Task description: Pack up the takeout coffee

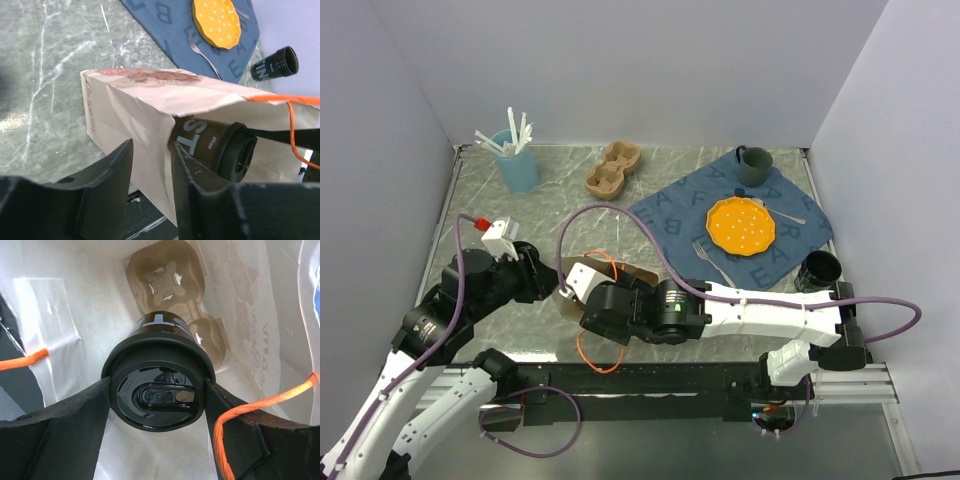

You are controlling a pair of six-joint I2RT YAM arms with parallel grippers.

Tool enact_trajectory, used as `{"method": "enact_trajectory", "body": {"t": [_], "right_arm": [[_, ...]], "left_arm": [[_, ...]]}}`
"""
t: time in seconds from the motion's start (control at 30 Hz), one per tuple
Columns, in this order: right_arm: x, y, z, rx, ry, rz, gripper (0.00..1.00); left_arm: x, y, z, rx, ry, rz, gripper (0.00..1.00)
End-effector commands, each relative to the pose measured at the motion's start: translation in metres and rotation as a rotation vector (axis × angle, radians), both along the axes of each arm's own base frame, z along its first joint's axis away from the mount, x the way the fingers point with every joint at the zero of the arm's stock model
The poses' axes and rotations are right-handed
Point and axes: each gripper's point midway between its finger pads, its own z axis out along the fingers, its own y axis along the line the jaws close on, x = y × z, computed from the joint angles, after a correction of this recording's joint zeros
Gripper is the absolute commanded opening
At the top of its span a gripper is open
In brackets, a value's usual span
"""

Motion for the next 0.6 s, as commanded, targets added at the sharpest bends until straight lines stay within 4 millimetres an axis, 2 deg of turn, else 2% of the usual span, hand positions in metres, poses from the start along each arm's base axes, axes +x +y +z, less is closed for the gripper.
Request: {"method": "enact_trajectory", "body": {"t": [0.0, 0.07, 0.2, 0.3, 0.4, 0.43, 0.47, 0.57], "right_arm": [[0.001, -0.006, 0.012, 0.056, -0.008, -0.008, 0.54], [0.002, -0.005, 0.012, 0.055, -0.011, -0.005, 0.54], [0.004, -0.004, 0.018, 0.062, -0.03, 0.008, 0.54], [0.007, -0.002, 0.022, 0.063, -0.052, 0.029, 0.53], [0.014, -0.004, 0.026, 0.061, -0.082, 0.05, 0.54], [0.019, -0.006, 0.027, 0.063, -0.092, 0.049, 0.54], [0.022, -0.007, 0.024, 0.044, -0.114, 0.062, 0.54], [0.03, -0.003, 0.034, 0.062, -0.169, 0.104, 0.53]], "left_arm": [[0.009, 0.003, 0.021, -0.015, -0.054, 0.042, 0.38], [0.007, 0.002, 0.02, -0.016, -0.052, 0.028, 0.31], [0.001, -0.004, 0.017, -0.03, -0.048, -0.021, 0.03], [-0.004, -0.013, 0.015, -0.024, -0.095, -0.113, 0.01], [0.002, -0.019, 0.019, 0.003, -0.138, -0.154, 0.01], [0.006, -0.024, 0.03, -0.005, -0.19, -0.183, 0.01], [0.008, -0.028, 0.03, 0.011, -0.21, -0.212, 0.01], [0.016, -0.026, 0.03, 0.064, -0.219, -0.209, 0.01]]}}
